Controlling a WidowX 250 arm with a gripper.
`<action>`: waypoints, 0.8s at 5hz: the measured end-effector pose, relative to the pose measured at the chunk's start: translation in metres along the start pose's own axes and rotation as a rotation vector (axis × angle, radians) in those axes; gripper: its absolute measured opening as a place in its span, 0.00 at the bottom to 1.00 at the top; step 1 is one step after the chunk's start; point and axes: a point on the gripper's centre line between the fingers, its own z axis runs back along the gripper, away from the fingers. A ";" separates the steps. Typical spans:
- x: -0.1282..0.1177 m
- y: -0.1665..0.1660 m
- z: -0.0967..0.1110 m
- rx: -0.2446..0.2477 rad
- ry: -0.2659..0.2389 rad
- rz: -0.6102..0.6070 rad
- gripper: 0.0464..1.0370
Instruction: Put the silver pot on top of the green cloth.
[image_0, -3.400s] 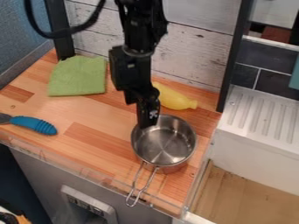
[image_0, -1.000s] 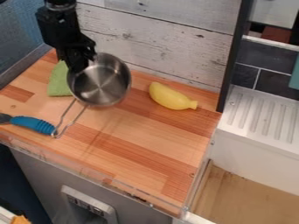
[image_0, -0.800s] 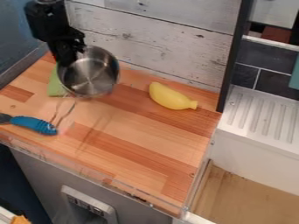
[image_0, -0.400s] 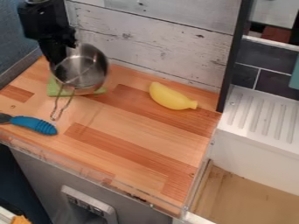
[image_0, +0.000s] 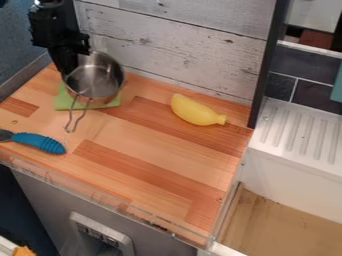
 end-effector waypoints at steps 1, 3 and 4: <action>-0.005 -0.004 -0.003 -0.005 -0.017 0.004 0.02; -0.011 -0.006 -0.007 0.000 -0.039 0.009 0.22; -0.010 -0.007 -0.007 -0.001 -0.041 0.015 0.50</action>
